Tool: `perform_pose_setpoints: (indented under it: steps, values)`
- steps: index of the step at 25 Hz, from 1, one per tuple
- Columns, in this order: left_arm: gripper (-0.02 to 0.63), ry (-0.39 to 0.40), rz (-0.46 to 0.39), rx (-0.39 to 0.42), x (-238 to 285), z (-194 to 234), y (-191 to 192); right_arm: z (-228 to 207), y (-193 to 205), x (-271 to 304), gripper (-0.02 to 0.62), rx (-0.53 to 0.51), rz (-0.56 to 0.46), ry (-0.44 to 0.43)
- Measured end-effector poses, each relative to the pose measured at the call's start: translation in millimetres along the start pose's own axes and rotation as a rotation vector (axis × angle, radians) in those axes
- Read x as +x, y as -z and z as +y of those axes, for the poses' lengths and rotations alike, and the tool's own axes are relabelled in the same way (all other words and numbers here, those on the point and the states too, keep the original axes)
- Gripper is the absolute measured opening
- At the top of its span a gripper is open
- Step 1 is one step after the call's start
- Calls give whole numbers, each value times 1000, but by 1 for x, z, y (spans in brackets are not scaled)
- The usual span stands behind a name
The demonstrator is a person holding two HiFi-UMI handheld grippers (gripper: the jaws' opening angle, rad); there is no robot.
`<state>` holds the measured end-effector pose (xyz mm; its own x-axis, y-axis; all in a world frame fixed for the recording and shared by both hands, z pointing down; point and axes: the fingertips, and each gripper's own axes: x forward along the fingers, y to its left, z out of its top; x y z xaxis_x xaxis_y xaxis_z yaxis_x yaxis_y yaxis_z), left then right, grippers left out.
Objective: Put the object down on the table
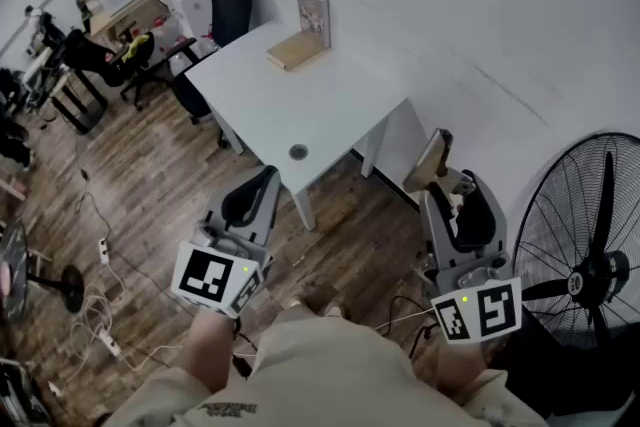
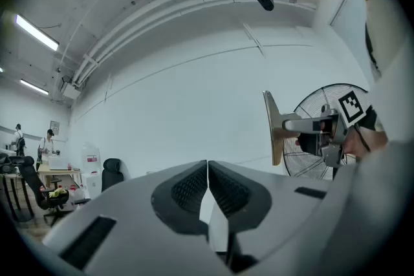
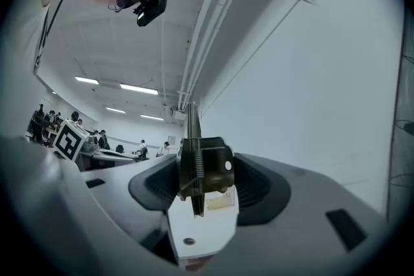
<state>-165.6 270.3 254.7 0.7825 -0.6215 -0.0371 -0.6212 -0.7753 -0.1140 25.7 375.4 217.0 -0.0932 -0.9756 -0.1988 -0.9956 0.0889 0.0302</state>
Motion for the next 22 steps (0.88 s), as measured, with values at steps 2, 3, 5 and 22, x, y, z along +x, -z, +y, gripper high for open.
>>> perform_pose_setpoints:
  steps: [2, 3, 5, 22]
  values:
    - [25, 8, 3, 0, 1, -1, 0, 0, 0, 0, 250, 4, 2, 2]
    - [25, 12, 4, -1, 2, -2, 0, 0, 0, -1, 250, 10, 0, 2]
    - [25, 16, -3, 0, 3, -4, -2, 0, -2, -2, 250, 27, -5, -3]
    - [21, 53, -12, -15, 17, -13, -1, -14, 12, 3, 250, 38, 52, -5]
